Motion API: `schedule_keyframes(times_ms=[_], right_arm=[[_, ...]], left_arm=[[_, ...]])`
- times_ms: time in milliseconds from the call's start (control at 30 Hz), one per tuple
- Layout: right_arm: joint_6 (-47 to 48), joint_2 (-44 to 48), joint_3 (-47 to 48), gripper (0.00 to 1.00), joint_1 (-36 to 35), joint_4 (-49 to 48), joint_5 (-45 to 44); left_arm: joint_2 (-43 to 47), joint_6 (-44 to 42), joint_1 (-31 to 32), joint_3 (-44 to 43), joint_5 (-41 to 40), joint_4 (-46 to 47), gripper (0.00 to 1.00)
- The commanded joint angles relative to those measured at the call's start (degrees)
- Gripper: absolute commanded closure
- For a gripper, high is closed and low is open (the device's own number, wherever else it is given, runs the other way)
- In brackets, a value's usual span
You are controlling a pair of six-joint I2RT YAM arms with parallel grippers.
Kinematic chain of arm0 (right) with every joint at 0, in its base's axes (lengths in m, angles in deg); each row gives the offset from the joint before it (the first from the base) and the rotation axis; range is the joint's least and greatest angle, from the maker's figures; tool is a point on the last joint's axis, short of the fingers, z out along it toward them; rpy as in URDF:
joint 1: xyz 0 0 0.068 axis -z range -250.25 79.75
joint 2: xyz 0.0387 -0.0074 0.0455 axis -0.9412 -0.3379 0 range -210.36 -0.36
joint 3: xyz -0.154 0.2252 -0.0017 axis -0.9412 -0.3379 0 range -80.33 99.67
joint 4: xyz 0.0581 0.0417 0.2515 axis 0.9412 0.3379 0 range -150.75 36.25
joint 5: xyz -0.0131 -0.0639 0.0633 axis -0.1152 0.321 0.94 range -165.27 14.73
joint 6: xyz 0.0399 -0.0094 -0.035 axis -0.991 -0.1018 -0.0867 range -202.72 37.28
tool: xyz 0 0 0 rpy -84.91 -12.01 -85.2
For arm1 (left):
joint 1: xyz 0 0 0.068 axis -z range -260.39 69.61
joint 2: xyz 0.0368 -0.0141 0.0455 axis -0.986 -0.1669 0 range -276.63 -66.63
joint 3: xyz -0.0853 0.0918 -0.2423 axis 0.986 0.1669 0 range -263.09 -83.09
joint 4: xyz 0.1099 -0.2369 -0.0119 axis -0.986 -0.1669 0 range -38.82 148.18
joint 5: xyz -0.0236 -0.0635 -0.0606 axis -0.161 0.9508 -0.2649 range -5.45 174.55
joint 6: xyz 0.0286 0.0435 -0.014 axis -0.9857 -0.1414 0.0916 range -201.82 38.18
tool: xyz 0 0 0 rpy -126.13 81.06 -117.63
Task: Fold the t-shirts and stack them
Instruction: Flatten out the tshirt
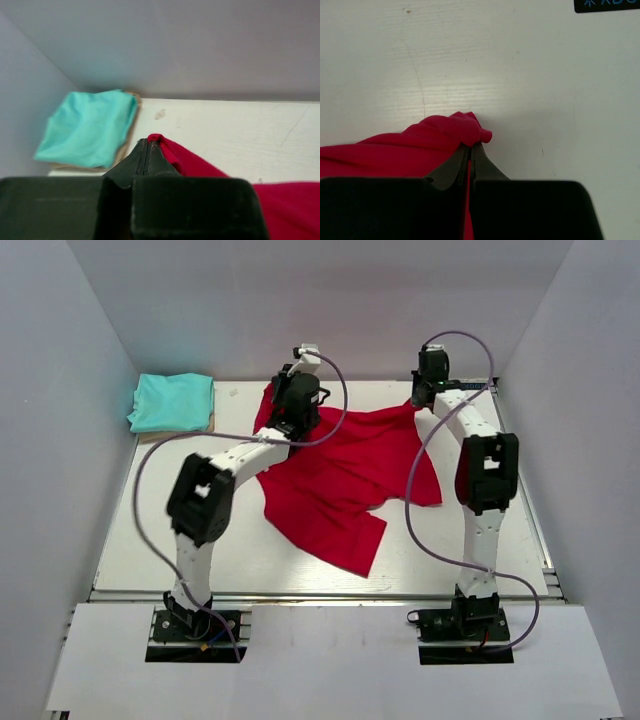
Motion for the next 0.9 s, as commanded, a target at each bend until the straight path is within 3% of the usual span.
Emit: schedule_keyframes(times_ms=[0, 133, 367, 500, 533, 567, 600, 633, 867], right_arm=[[0.2, -4.1, 9.5, 1.00, 1.1, -4.9, -0.2], [2.7, -10.3, 10.3, 1.00, 1.5, -17.2, 1.5], [5.6, -18.6, 14.9, 1.00, 2.6, -30.9, 3.4], [9.9, -22.2, 18.8, 0.78, 2.8, -34.2, 8.2], [10.3, -22.4, 20.0, 0.53, 2.9, -33.7, 8.3], [10.3, -22.8, 20.1, 0.34, 2.8, -32.9, 8.1], [10.4, -22.3, 19.7, 0.10, 2.9, -32.8, 7.9], [10.5, -21.7, 19.3, 0.10, 2.9, -32.3, 7.4], [6.7, -11.5, 12.3, 0.10, 2.9, -21.4, 8.0]], left_arm=[[-10.8, 7.2, -4.9, -12.4, 6.2, -5.7, 1.00], [-24.1, 10.7, -9.4, -27.0, 10.5, -10.2, 1.00], [-33.2, 20.0, -16.5, -37.2, 17.1, -12.3, 1.00], [-38.3, 23.9, -19.0, -42.6, 17.8, -13.1, 1.00], [-39.0, 26.9, -20.0, -44.9, 17.8, -14.5, 0.97], [-39.0, 28.2, -20.7, -45.7, 19.1, -16.9, 0.85], [-39.5, 29.6, -21.2, -45.7, 20.2, -18.0, 0.64], [-38.9, 30.5, -22.1, -45.7, 21.7, -18.5, 0.01], [-31.5, 31.1, -22.6, -40.6, 34.1, -21.3, 0.00]])
